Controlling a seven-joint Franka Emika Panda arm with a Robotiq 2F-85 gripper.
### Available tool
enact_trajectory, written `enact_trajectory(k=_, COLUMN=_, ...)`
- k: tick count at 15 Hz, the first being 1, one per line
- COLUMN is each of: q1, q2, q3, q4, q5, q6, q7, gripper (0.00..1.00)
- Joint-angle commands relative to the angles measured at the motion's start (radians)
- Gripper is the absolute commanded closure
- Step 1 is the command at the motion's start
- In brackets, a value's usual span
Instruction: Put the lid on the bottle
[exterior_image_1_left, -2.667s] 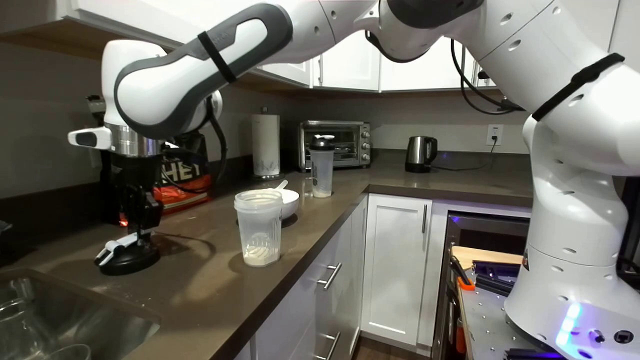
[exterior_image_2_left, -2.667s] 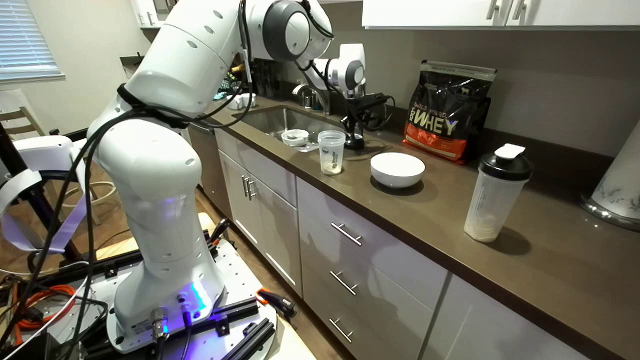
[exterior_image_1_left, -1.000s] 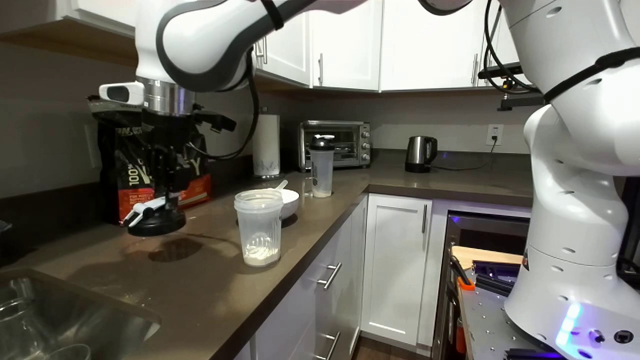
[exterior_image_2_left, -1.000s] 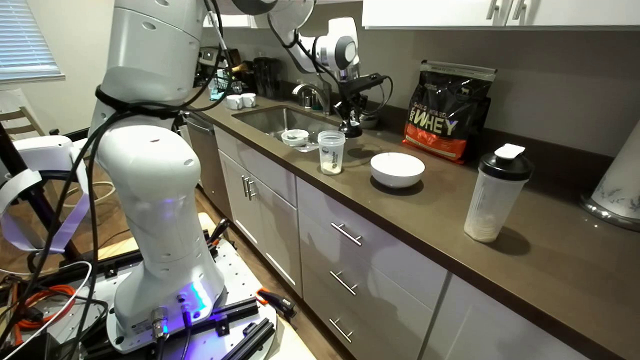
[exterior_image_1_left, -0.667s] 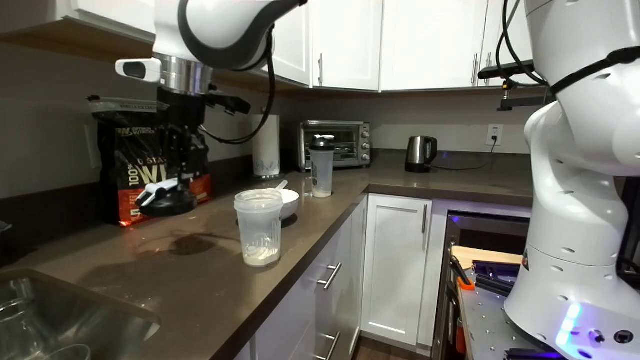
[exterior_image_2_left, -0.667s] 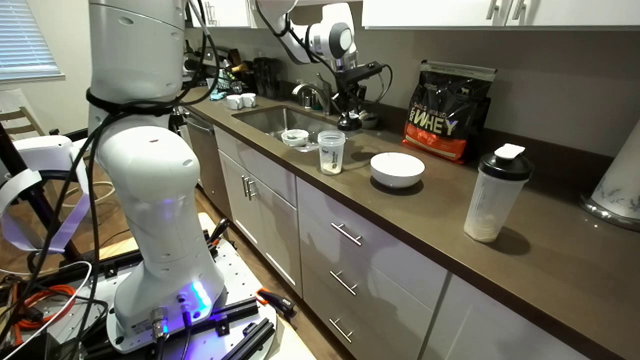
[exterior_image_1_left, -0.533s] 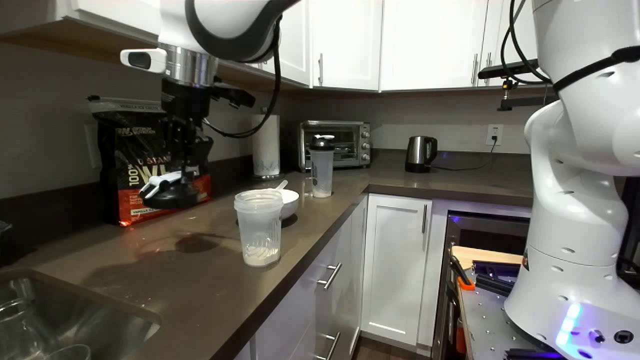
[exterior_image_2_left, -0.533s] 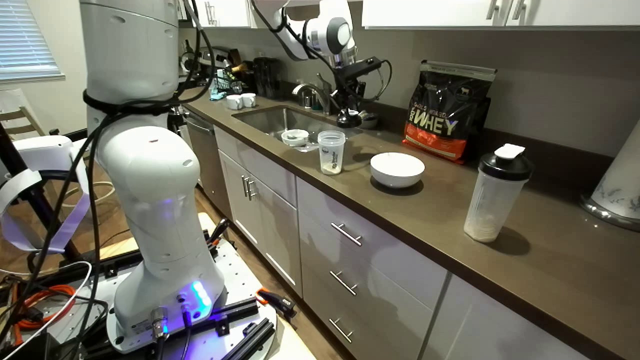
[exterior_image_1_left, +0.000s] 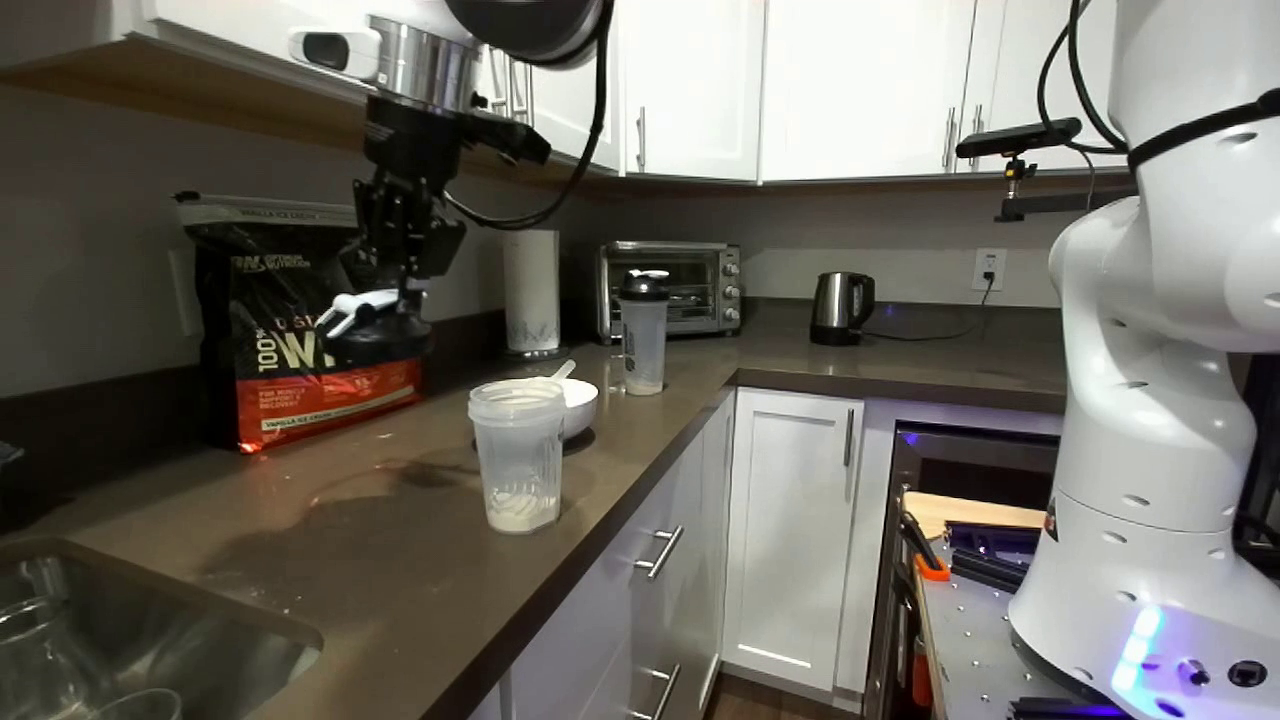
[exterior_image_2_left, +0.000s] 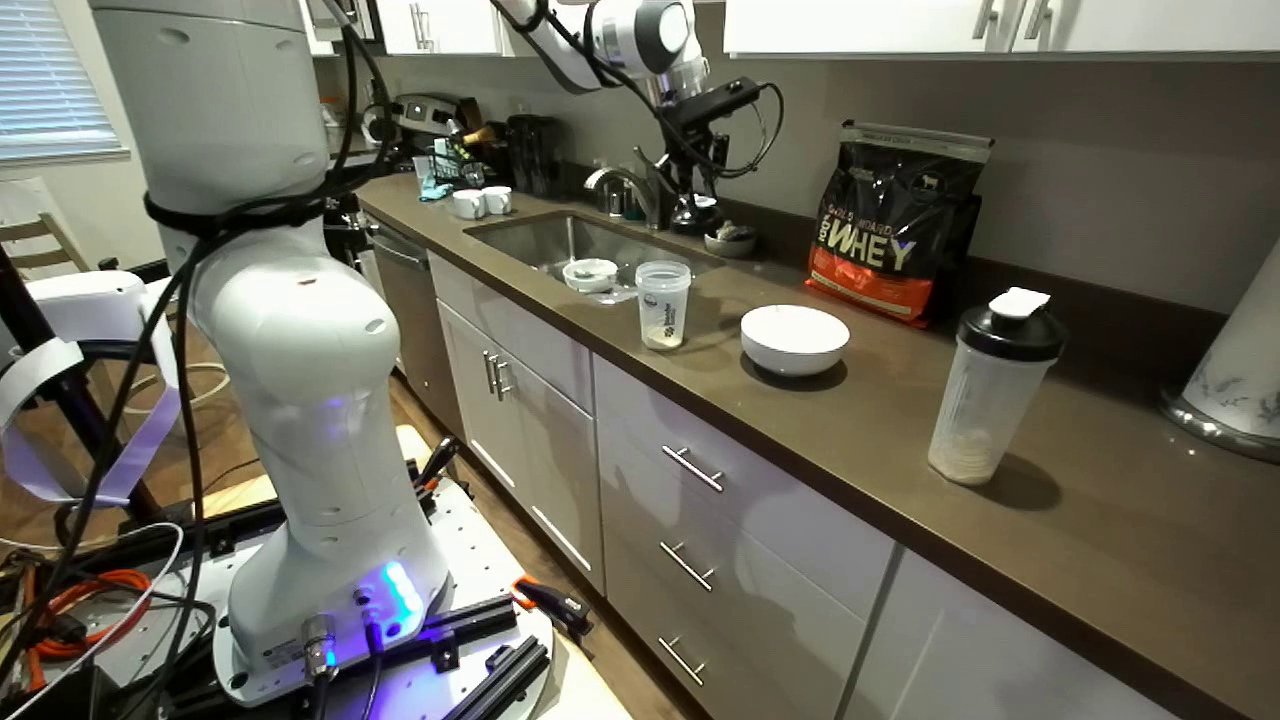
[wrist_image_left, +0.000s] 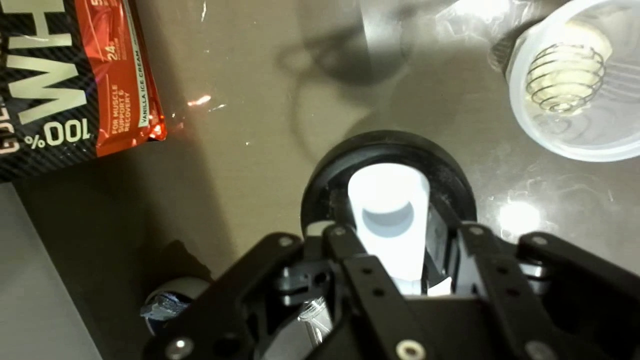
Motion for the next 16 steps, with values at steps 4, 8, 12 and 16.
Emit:
enact_trajectory(k=4, q1=-0.011, q2=-0.109, q3=-0.020, q4=-0.085, q5=0.032, q6=-0.055, q7=0.017, gripper=0.87)
enact_trajectory(k=8, q1=-0.009, q2=-0.148, q3=-0.031, q4=-0.123, q5=0.062, q6=-0.102, q7=0.028, gripper=0.87)
enact_trajectory(k=12, q1=-0.009, q2=-0.179, q3=-0.044, q4=-0.161, q5=0.111, q6=-0.128, q7=0.038, gripper=0.87)
enact_trajectory(k=16, q1=-0.006, q2=-0.205, q3=-0.057, q4=-0.197, q5=0.167, q6=-0.137, q7=0.048, gripper=0.87)
